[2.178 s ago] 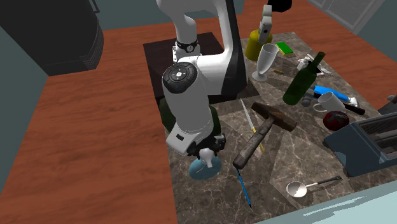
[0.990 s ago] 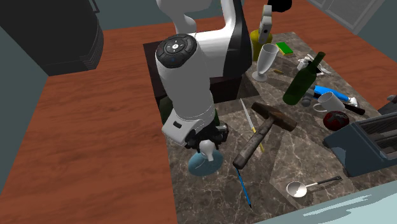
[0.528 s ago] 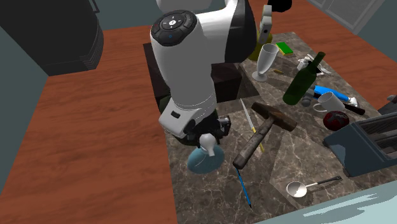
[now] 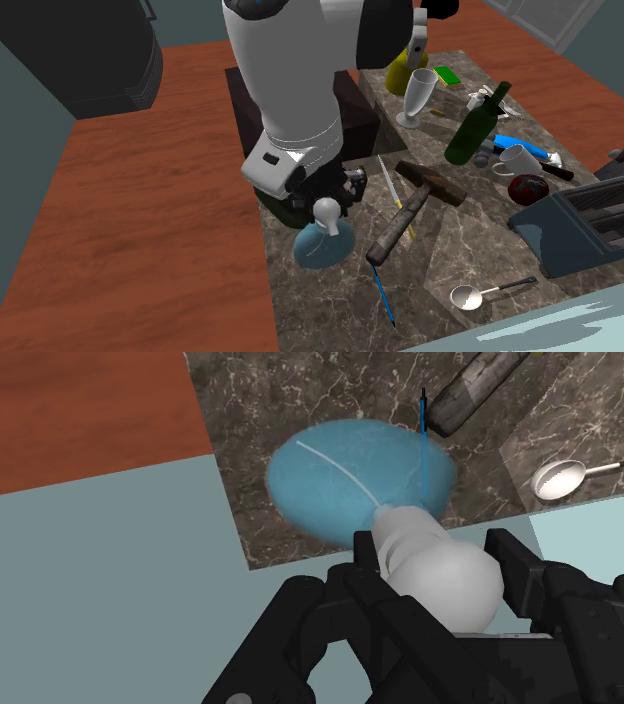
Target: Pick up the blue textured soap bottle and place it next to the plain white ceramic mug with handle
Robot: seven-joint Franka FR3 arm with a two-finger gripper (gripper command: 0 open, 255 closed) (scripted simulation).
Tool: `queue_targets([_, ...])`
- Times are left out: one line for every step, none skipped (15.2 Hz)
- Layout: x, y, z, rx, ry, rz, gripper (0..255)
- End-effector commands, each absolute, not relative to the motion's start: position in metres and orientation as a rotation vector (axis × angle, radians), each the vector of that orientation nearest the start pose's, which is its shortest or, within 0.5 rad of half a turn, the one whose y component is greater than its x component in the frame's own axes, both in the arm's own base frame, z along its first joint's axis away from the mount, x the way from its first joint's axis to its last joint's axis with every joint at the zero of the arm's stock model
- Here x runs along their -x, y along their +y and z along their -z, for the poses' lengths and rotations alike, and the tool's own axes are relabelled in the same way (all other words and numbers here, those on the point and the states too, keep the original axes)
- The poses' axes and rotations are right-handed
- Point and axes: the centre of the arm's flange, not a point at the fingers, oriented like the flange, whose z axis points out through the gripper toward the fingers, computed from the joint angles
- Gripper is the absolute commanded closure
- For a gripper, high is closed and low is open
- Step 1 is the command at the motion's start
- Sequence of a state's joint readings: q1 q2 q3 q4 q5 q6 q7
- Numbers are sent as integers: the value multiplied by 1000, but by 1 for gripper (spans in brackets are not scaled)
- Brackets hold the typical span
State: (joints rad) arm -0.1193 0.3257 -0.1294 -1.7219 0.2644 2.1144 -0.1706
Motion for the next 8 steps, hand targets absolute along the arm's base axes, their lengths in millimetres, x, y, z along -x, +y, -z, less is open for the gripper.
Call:
queue_targets([-639,-142,-415,2952,295,162,255])
queue_targets([-639,-142,-420,2952,295,162,255])
queue_targets([-639,-142,-425,2952,295,162,255])
queue_targets([-639,-142,-431,2952,295,162,255])
queue_targets([-639,-142,-436,2952,295,162,255])
queue_targets([-639,-142,-441,2952,295,162,255])
queue_targets([-639,-142,-446,2952,295,162,255])
queue_targets([-639,-142,-452,2952,295,162,255])
